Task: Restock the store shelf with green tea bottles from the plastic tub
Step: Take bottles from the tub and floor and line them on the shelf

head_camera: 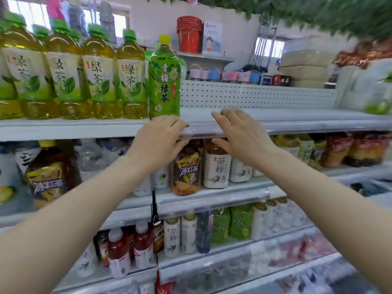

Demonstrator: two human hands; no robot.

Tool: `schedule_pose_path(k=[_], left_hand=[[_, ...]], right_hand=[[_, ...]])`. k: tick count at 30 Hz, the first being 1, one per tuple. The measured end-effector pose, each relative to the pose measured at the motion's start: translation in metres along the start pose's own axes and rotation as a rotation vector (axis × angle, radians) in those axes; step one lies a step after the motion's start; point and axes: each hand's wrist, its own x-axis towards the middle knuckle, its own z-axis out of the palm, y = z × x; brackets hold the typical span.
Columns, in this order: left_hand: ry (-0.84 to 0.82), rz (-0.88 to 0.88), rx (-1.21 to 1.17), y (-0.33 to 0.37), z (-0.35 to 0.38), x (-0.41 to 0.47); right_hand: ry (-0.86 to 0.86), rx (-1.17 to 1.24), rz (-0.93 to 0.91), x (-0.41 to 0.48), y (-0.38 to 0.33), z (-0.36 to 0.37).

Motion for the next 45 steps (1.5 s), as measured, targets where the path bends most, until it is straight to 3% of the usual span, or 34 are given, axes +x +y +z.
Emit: schedule_pose_path(k=[11,21,26,39,45], left_hand=[[-0.06,0.142,-0.183,0.169,0.064,0.015],[-0.122,0.268,-0.443,0.403,0.17,0.073],[-0.175,0.34,-0.572,0.517,0.223,0.098],[-0.496,0.511,-0.821,0.75,0.395,0.154],[-0.706,0.475,-0.843,0.824,0.472,0.178]], right_hand=[[-0.162,-0.015,0.165,-0.187,0.093,0.019],[-0.334,-0.103,0.318,-0.399,0.252,0.022],[-0.428,-0.113,0.488,-0.499,0.32,0.016],[-0.645,-0.069,0.865,-0.688,0.444,0.087],[-0.766,0.033,1.06,-0.731,0.5,0.154]])
